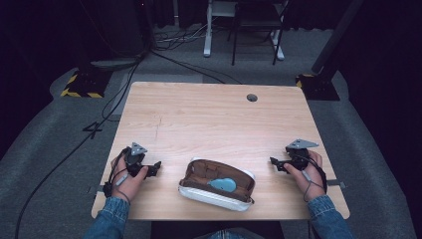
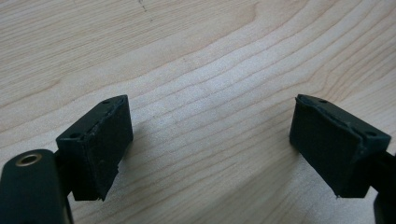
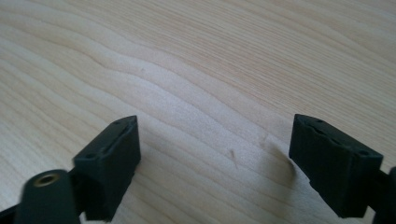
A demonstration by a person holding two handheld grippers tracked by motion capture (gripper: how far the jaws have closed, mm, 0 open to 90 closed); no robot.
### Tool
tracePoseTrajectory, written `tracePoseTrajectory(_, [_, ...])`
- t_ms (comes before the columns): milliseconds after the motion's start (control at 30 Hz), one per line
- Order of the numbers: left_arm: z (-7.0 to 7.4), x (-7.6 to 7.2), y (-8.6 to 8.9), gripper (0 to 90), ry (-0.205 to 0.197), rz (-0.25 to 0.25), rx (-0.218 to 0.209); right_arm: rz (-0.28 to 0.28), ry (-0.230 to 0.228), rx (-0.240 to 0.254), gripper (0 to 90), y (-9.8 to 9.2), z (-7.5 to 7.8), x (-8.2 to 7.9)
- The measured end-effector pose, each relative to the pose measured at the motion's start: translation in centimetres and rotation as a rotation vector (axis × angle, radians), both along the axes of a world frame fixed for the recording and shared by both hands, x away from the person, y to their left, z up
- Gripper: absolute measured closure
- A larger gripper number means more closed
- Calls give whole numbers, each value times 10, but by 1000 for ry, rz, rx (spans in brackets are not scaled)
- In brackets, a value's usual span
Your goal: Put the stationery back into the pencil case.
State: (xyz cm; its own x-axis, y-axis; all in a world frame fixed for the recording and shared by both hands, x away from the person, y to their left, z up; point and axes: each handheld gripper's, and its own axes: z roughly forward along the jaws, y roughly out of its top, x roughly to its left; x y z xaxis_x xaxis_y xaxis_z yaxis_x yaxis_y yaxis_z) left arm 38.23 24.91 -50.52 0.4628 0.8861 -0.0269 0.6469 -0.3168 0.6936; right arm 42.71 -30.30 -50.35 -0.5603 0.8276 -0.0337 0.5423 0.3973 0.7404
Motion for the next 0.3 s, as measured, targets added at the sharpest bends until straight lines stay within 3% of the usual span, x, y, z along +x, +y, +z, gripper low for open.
tracePoseTrajectory(300, [0,1,0,134,-2,-4,2,-9,20,16,148,-1,-1,1])
